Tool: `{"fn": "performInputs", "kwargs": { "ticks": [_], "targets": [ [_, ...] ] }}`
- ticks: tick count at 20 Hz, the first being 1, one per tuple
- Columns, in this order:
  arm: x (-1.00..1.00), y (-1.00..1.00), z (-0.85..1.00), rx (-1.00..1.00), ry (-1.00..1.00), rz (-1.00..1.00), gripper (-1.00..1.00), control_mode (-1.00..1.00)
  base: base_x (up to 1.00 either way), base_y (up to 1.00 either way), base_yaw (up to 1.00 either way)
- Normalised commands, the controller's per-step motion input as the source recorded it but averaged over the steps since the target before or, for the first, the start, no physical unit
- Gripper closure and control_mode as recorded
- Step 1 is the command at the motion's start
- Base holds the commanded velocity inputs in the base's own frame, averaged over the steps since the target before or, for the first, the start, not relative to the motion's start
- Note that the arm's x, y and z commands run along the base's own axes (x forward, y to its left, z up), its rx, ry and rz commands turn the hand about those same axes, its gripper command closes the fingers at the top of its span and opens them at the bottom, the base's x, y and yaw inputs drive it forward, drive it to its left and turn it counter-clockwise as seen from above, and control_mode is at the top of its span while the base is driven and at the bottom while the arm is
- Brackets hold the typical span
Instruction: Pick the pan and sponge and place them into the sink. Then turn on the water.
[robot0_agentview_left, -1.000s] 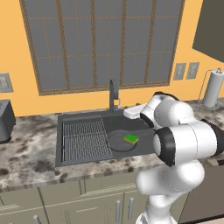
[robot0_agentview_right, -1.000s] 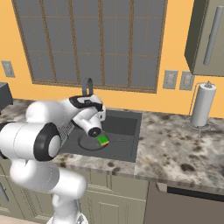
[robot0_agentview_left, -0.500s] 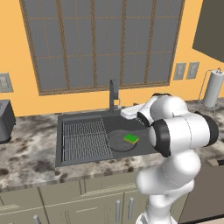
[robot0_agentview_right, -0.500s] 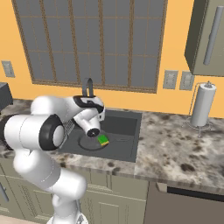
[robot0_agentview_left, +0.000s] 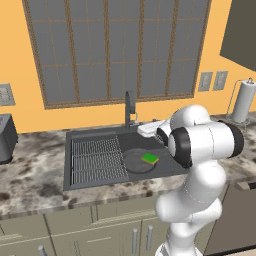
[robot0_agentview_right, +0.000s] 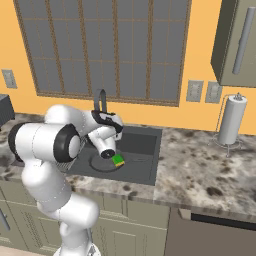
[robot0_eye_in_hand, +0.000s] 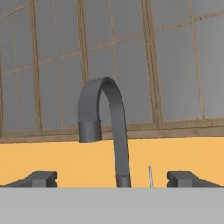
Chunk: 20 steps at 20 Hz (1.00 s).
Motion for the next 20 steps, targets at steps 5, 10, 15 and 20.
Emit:
{"fn": "performInputs", "kwargs": {
  "ticks": [5,10,15,20],
  "targets": [
    [0.18,-0.13,-0.07,0.02,0.00,-0.03,-1.00,-1.00,0.00,0.00,0.00],
    [0.11,-0.07,-0.01,0.03,-0.02,-0.01,-1.00,-1.00,0.00,0.00,0.00],
    [0.02,0.00,-0.02,0.06,-0.06,0.01,-1.00,-1.00,0.00,0.00,0.00],
    [0.07,-0.01,-0.01,0.05,-0.08,0.02,-1.00,-1.00,0.00,0.00,0.00]
  ]
}}
